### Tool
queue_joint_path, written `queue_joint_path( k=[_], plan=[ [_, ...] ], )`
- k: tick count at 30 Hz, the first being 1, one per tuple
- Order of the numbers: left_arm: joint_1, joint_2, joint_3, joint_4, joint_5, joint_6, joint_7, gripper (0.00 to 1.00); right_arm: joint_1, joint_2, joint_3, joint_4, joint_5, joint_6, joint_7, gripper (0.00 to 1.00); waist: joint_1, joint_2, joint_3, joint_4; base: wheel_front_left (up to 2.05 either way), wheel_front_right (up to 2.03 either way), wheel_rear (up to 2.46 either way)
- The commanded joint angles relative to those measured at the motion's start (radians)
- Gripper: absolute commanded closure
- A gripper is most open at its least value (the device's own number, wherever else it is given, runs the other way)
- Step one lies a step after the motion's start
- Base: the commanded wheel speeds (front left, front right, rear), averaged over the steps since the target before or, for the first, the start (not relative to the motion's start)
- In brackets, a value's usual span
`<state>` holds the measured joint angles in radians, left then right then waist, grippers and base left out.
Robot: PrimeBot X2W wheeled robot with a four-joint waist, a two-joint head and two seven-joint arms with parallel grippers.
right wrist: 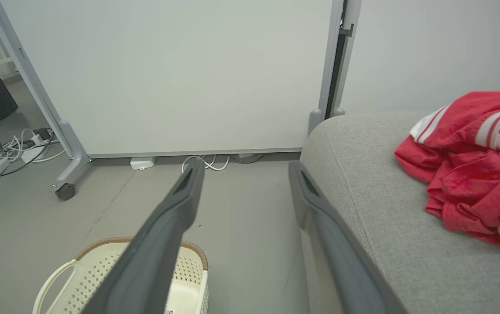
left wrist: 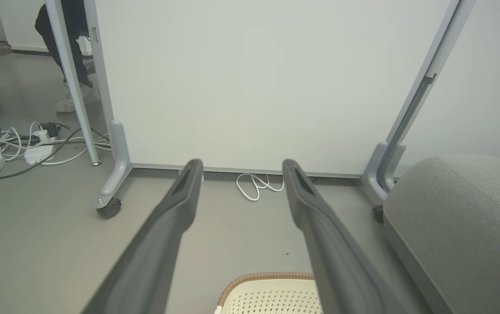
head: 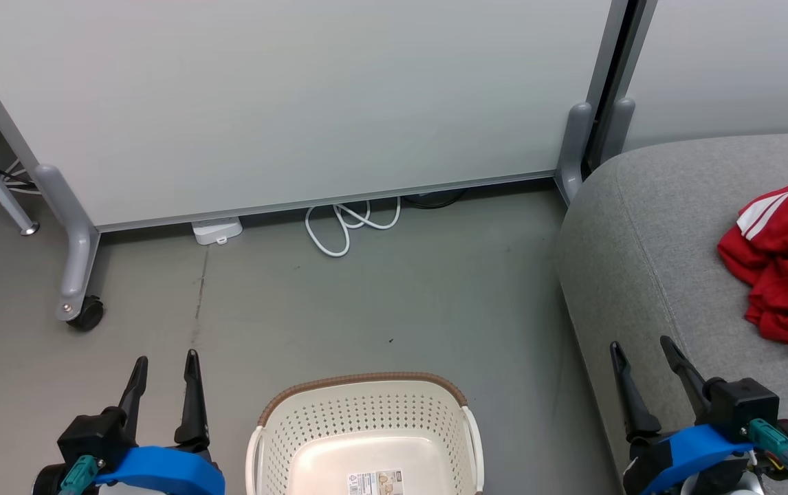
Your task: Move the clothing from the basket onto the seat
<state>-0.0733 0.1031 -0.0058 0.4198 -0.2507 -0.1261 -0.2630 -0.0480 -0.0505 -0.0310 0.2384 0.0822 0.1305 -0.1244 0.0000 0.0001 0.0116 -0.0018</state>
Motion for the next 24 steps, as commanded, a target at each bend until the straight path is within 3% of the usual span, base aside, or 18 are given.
queue_joint_path(
  k=[1, 14, 15, 24],
  plan=[
    [-0.011, 0.003, 0.000, 0.002, 0.000, -0.007, -0.003, 0.00, 0.015, 0.000, -0.003, -0.008, 0.005, 0.001, 0.005, 0.00, 0.0000, -0.0001, 0.002, 0.000, 0.00, 0.00, 0.00],
    [-0.013, 0.004, -0.008, 0.014, -0.015, -0.005, -0.003, 0.00, 0.013, 0.000, 0.004, -0.007, 0.017, 0.000, 0.001, 0.00, 0.0000, -0.0001, 0.014, 0.001, 0.00, 0.00, 0.00],
    [-0.001, -0.001, -0.007, 0.016, -0.014, -0.003, 0.000, 1.00, 0.007, 0.000, 0.004, -0.004, 0.016, 0.000, 0.001, 1.00, 0.0001, -0.0001, 0.014, 0.001, 0.00, 0.00, 0.00],
    [0.049, -0.024, -0.002, 0.069, -0.054, -0.003, 0.021, 1.00, 0.021, 0.004, -0.001, 0.063, 0.063, 0.000, 0.010, 1.00, 0.0001, -0.0001, 0.014, 0.001, 0.00, 0.00, 0.00]
  ],
)
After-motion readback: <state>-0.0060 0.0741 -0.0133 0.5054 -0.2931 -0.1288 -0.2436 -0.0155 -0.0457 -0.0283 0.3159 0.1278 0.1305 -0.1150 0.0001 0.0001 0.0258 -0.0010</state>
